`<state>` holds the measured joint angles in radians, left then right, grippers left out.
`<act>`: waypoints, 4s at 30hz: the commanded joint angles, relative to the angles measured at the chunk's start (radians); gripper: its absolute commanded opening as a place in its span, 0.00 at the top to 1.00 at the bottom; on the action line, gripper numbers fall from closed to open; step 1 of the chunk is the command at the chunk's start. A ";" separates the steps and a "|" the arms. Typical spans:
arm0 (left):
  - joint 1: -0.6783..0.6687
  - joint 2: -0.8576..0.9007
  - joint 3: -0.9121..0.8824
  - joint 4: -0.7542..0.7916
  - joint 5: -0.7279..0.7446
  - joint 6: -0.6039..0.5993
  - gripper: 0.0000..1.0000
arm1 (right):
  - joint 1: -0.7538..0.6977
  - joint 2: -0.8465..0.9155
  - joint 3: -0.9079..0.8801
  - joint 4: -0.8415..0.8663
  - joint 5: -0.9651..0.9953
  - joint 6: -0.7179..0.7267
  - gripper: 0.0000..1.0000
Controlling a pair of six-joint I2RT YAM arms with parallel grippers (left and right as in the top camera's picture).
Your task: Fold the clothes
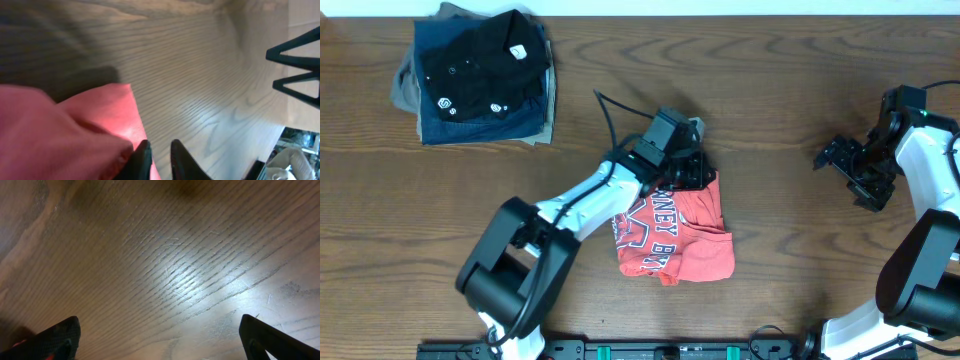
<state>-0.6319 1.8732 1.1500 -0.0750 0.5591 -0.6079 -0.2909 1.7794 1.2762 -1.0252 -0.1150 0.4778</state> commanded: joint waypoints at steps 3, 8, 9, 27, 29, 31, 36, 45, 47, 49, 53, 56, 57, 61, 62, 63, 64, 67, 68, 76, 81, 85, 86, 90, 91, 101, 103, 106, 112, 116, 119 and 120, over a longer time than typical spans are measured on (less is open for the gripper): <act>0.044 -0.173 0.013 -0.141 0.005 0.104 0.40 | -0.003 -0.006 0.012 0.000 0.003 -0.012 0.01; 0.095 -0.270 0.013 -0.363 -0.119 0.117 0.12 | -0.003 -0.006 0.012 0.000 0.003 -0.012 0.01; 0.107 -0.278 0.013 -0.404 -0.147 0.116 0.12 | -0.003 -0.006 0.012 0.000 0.003 -0.012 0.01; 0.155 -0.031 0.000 -0.325 0.084 0.148 0.10 | -0.003 -0.006 0.012 0.000 0.003 -0.012 0.01; 0.155 -0.033 0.000 -0.305 0.085 0.148 0.10 | -0.003 -0.006 0.012 0.000 0.003 -0.012 0.01; 0.155 -0.033 0.000 -0.298 0.085 0.148 0.11 | -0.003 -0.006 0.012 0.000 0.003 -0.012 0.01; 0.155 -0.033 0.000 -0.292 0.085 0.148 0.11 | -0.003 -0.006 0.012 0.000 0.003 -0.012 0.01; 0.117 -0.029 0.000 -0.228 0.085 0.142 0.15 | -0.003 -0.006 0.012 0.000 0.003 -0.012 0.01; 0.095 -0.027 0.000 -0.208 0.084 0.132 0.18 | -0.003 -0.006 0.012 0.000 0.003 -0.012 0.01; 0.075 -0.027 0.000 -0.189 0.084 0.124 0.22 | -0.003 -0.006 0.012 0.000 0.003 -0.012 0.01; 0.043 -0.023 0.000 -0.140 0.076 0.120 0.36 | -0.003 -0.006 0.012 0.000 0.003 -0.012 0.01; 0.028 -0.023 0.000 -0.114 0.029 0.085 0.47 | -0.003 -0.006 0.012 0.000 0.003 -0.012 0.01; 0.026 -0.023 0.000 -0.106 0.018 0.074 0.50 | -0.003 -0.006 0.012 0.000 0.003 -0.012 0.01; 0.024 -0.011 0.000 -0.080 0.016 0.071 0.57 | -0.003 -0.006 0.012 0.000 0.003 -0.012 0.01; 0.024 -0.006 0.000 -0.079 0.016 0.071 0.57 | -0.003 -0.006 0.012 0.000 0.003 -0.012 0.01; 0.024 -0.001 0.000 -0.079 0.016 0.071 0.58 | -0.003 -0.006 0.012 0.000 0.003 -0.012 0.01; 0.024 0.006 0.000 -0.079 0.016 0.072 0.58 | -0.003 -0.006 0.012 0.000 0.003 -0.012 0.01; 0.023 0.042 0.000 -0.058 0.016 0.066 0.64 | -0.003 -0.006 0.012 0.000 0.003 -0.012 0.01; 0.021 0.058 0.000 -0.045 0.016 0.055 0.66 | -0.003 -0.006 0.012 0.000 0.003 -0.012 0.01; -0.028 0.140 0.001 0.148 0.105 0.019 0.75 | -0.003 -0.006 0.012 0.000 0.003 -0.012 0.01; -0.060 0.102 0.018 0.196 0.118 0.010 0.75 | -0.003 -0.006 0.012 0.000 0.003 -0.012 0.01; -0.061 0.066 0.026 0.197 0.117 -0.012 0.73 | -0.003 -0.006 0.012 0.000 0.003 -0.012 0.01; -0.061 0.061 0.026 0.196 0.110 -0.019 0.71 | -0.003 -0.006 0.012 0.000 0.003 -0.012 0.01; -0.066 0.064 0.026 0.188 0.092 -0.020 0.60 | -0.003 -0.006 0.012 0.000 0.003 -0.012 0.01; -0.069 0.066 0.026 0.185 0.084 -0.022 0.57 | -0.003 -0.006 0.012 0.000 0.003 -0.012 0.01; -0.158 0.015 0.028 0.195 0.175 -0.023 0.53 | -0.003 -0.006 0.012 0.000 0.003 -0.012 0.01; -0.159 -0.029 0.028 0.192 0.220 -0.022 0.53 | -0.003 -0.006 0.012 0.000 0.003 -0.012 0.01; -0.146 -0.109 0.028 0.160 0.242 -0.021 0.53 | -0.003 -0.006 0.012 0.000 0.003 -0.012 0.01; -0.059 -0.220 0.028 -0.172 -0.044 -0.012 0.53 | -0.003 -0.006 0.012 0.000 0.003 -0.012 0.01; 0.012 -0.213 0.027 -0.400 -0.214 -0.018 0.53 | -0.003 -0.006 0.012 0.000 0.003 -0.012 0.01; 0.037 -0.187 0.026 -0.445 -0.204 -0.018 0.53 | -0.003 -0.006 0.012 0.000 0.003 -0.012 0.01; 0.037 -0.171 0.026 -0.444 -0.204 -0.014 0.53 | -0.003 -0.006 0.012 0.000 0.003 -0.012 0.01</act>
<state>-0.5983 1.6711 1.1778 -0.5121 0.4267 -0.6296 -0.2909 1.7794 1.2762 -1.0248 -0.1150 0.4778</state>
